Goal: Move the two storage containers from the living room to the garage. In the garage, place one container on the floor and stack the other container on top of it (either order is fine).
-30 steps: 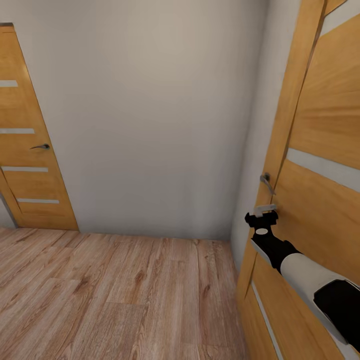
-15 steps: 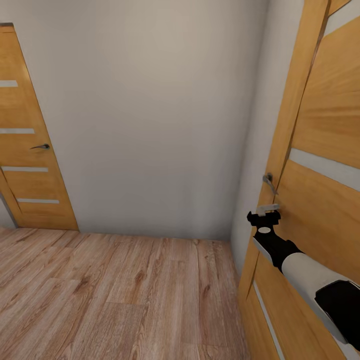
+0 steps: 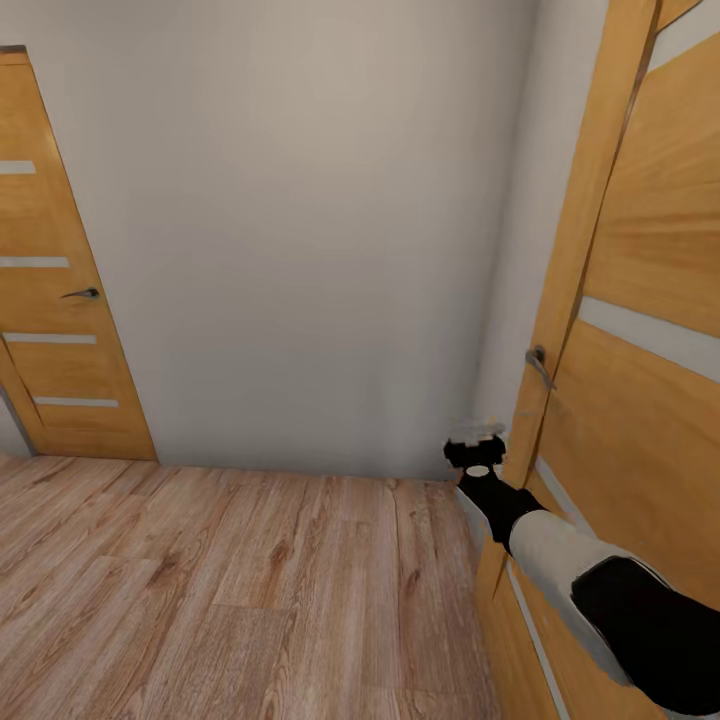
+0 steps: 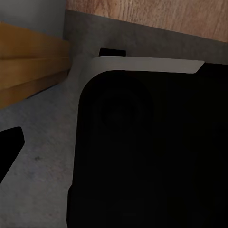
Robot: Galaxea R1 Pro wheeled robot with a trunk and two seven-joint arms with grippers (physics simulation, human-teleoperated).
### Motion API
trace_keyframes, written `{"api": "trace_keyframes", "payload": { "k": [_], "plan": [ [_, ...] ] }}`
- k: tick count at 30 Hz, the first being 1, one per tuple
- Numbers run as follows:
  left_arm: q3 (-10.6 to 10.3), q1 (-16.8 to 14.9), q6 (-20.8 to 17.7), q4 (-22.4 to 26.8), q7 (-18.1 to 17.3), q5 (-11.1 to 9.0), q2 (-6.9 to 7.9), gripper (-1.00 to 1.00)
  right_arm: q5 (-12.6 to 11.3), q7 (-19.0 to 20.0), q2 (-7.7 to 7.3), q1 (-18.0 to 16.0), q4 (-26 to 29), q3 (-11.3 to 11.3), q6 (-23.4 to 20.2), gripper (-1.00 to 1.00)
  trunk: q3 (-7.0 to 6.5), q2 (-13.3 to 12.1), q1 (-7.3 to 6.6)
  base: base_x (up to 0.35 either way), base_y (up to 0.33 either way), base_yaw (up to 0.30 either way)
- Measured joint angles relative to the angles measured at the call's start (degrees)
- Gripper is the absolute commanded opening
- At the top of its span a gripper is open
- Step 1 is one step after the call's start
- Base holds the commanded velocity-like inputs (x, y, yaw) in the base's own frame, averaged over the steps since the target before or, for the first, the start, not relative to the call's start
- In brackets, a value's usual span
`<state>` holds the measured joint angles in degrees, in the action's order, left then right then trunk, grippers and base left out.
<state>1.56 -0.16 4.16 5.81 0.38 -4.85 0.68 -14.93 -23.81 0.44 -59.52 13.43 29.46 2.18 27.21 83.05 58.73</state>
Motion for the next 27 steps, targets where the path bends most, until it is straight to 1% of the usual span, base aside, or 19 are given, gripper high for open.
{"api": "trace_keyframes", "payload": {
  "k": [1, 2, 3, 4, 5, 6, 7, 8, 9, 11, 12, 14, 15, 16, 17, 19, 21, 27],
  "plan": [
    [0.00, 0.00, 0.00, 0.00, 0.00, 0.00, -0.02, 1.00, -0.07, 1.42, 1.65, -0.01, -3.02, 0.01, 0.18, 1.00, 0.00, 0.00, 0.00, 0.000, 0.000, 0.000],
    [0.00, 0.00, 0.00, 0.00, 0.00, 0.00, -0.01, 1.00, -0.03, 2.53, 2.44, -0.01, -4.62, 0.00, 0.26, 1.00, 0.00, 0.00, 0.00, 0.000, 0.000, 0.000],
    [0.00, 0.00, 0.01, 0.00, 0.00, 0.00, -0.03, 1.00, -0.10, 5.96, 3.67, -0.02, -7.83, -0.11, 0.30, 1.00, 0.00, 0.00, 0.00, 0.000, 0.000, 0.000],
    [0.00, 0.00, 0.01, 0.00, 0.00, 0.00, -0.02, 1.00, -0.15, 9.70, 4.55, -0.02, -10.41, -0.20, 0.29, 1.00, 0.00, 0.00, 0.00, 0.000, 0.000, 0.000],
    [0.00, 0.00, 0.01, 0.00, 0.00, -0.03, -0.03, 1.00, -0.42, 13.85, 5.00, 0.05, -12.20, -0.26, 0.12, 1.00, 0.00, 0.00, 0.00, 0.000, 0.000, 0.000],
    [0.07, 0.00, 0.01, 0.06, 0.01, -0.13, 0.01, 1.00, -1.91, 23.73, 5.23, 2.43, -14.55, -0.33, -0.43, 1.00, -0.01, 0.01, 0.00, 0.000, 0.000, 0.000],
    [0.11, 0.01, 0.00, 0.10, 0.00, -0.19, 0.02, 1.00, -2.20, 25.31, 4.68, 6.70, -14.86, -0.39, -0.93, 1.00, 0.01, 0.00, 0.00, 0.000, 0.000, 0.000],
    [0.13, 0.01, 0.00, 0.11, 0.00, -0.19, 0.02, 1.00, -2.40, 26.15, 3.71, 8.75, -14.99, -0.39, -1.62, 1.00, 0.01, 0.00, 0.00, 0.000, 0.000, 0.000],
    [0.14, 0.01, 0.00, 0.10, 0.00, -0.24, 0.03, 1.00, -2.75, 26.78, 2.22, 12.07, -14.91, -0.39, -3.03, 1.00, 0.00, 0.01, 0.00, 0.000, 0.000, 0.000],
    [0.19, 0.01, 0.00, 0.11, 0.00, -0.30, 0.03, 1.00, -3.27, 27.22, 0.87, 16.73, -15.15, -0.34, -4.04, 1.00, 0.01, 0.00, 0.00, 0.000, 0.000, 0.000],
    [0.18, 0.01, 0.00, 0.11, 0.00, -0.30, 0.03, 1.00, -3.42, 27.32, 0.52, 18.07, -15.19, -0.34, -4.27, 1.00, 0.01, 0.00, 0.00, 0.000, 0.000, 0.000],
    [0.17, 0.01, 0.00, 0.11, 0.00, -0.33, 0.03, 1.00, -3.75, 27.54, -0.30, 23.64, -15.25, -0.35, -4.68, 1.00, 0.01, 0.00, 0.00, 0.000, 0.000, 0.000],
    [0.17, 0.01, 0.01, 0.10, 0.00, -0.34, 0.03, 1.00, -3.80, 27.56, -0.41, 24.73, -15.28, -0.35, -4.67, 1.00, 0.01, 0.00, 0.00, 0.000, 0.000, 0.000],
    [0.17, 0.01, 0.01, 0.10, 0.00, -0.34, 0.03, 1.00, -3.85, 27.60, -0.59, 27.07, -15.30, -0.33, -4.64, 1.00, 0.01, 0.00, 0.00, 0.000, 0.000, 0.000],
    [0.18, 0.01, 0.01, 0.10, 0.00, -0.35, 0.03, 1.00, -3.86, 27.62, -0.65, 28.45, -15.29, -0.33, -4.59, 1.00, 0.01, 0.00, 0.00, 0.000, 0.000, 0.000],
    [0.18, 0.01, -0.03, 0.11, 0.00, -0.38, 0.03, 1.00, -3.88, 27.66, -0.88, 33.50, -15.30, -0.31, -3.84, 1.00, 0.01, 0.00, 0.00, 0.000, 0.000, 0.000],
    [0.19, 0.01, -0.06, 0.11, 0.00, -0.42, 0.03, 1.00, -3.75, 27.66, -1.27, 37.57, -15.28, -0.27, -2.25, 1.00, 0.01, 0.01, 0.00, 0.000, 0.000, 0.000],
    [0.20, 0.01, -0.08, 0.10, 0.00, -0.44, 0.03, 1.00, -3.49, 27.49, -1.64, 45.31, -15.19, -0.14, 2.39, 1.00, 0.01, 0.01, 0.00, 0.000, 0.000, 0.000]
  ]
}}
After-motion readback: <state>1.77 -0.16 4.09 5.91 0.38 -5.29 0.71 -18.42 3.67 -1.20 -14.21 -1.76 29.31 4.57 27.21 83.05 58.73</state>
